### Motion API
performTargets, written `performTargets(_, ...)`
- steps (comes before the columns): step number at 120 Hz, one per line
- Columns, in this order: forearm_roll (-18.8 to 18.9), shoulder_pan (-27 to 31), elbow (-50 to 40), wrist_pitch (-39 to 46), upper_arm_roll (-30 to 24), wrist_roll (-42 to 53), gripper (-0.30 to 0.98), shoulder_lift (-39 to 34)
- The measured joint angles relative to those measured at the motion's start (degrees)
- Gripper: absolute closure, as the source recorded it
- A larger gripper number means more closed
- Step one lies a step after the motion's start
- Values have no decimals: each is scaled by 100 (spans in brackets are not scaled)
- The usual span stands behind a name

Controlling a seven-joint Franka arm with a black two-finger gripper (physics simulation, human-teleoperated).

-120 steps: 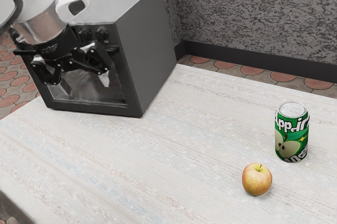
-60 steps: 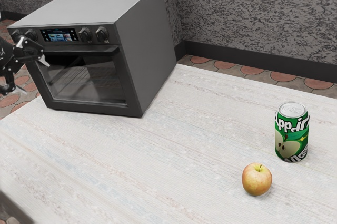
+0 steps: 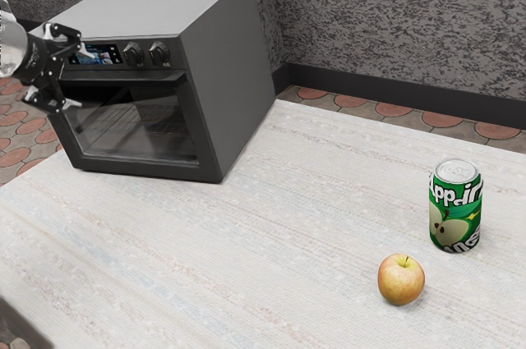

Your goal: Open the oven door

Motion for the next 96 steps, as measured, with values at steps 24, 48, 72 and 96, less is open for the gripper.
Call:
performTargets(24, -3, 1, 85, 147, -22, -252, 0, 234)
performTargets(48, 10, -28, 169, 301, -113, -411, 0, 397)
performTargets(72, 211, -132, 296, 380, -208, -522, 0, 492)
performTargets(96, 258, -84, 323, 427, -211, -602, 0, 593)
